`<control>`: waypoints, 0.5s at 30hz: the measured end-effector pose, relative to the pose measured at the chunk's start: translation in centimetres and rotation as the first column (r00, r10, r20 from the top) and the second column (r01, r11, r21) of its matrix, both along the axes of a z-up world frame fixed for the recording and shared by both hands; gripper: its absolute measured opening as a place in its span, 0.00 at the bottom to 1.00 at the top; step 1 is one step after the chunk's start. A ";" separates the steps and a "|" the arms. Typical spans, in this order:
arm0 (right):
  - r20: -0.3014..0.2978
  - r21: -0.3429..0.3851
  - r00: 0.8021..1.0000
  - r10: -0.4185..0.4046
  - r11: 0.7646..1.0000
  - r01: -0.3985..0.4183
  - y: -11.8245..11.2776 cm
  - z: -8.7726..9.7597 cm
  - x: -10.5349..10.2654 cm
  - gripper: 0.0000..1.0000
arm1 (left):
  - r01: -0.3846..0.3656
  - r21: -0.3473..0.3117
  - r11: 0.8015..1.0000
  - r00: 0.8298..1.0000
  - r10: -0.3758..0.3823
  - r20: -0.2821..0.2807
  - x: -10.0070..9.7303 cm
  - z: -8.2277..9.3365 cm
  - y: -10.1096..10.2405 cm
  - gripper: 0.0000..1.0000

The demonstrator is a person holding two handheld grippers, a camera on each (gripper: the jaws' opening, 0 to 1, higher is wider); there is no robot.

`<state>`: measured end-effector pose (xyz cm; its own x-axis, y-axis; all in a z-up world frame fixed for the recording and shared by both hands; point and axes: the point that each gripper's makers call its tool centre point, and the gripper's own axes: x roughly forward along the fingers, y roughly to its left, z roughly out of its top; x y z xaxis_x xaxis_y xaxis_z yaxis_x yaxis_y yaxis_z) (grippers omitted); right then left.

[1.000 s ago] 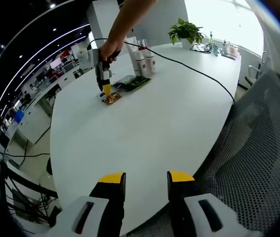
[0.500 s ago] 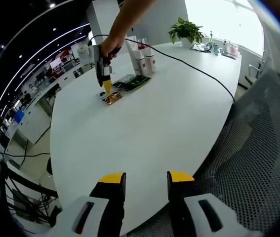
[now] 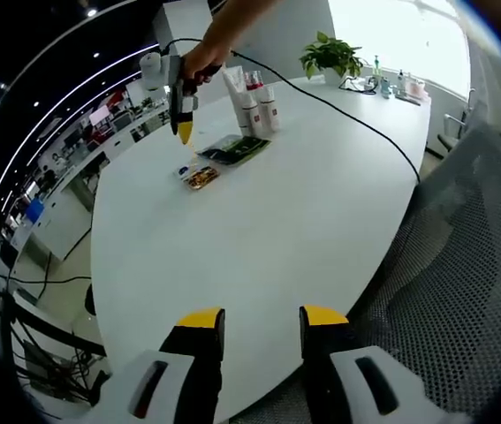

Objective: Arrange the skincare products in the storage area until every visible bottle or jar stands upright without overlapping.

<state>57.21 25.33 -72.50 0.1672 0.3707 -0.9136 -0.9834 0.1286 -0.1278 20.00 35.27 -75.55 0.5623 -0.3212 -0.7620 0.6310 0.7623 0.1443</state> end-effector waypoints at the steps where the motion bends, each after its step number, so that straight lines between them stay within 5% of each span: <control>1: 0.005 0.006 1.000 -0.002 1.000 0.002 -0.1 0.3 -0.1 0.47 | 0.001 -0.002 1.000 1.000 -0.001 0.002 0.0 0.0 0.0 0.36; 15: 0.081 0.072 0.996 -0.034 0.997 0.029 -0.7 6.4 -4.8 0.48 | 0.022 -0.022 1.000 0.999 -0.021 0.027 0.2 0.6 -0.6 0.40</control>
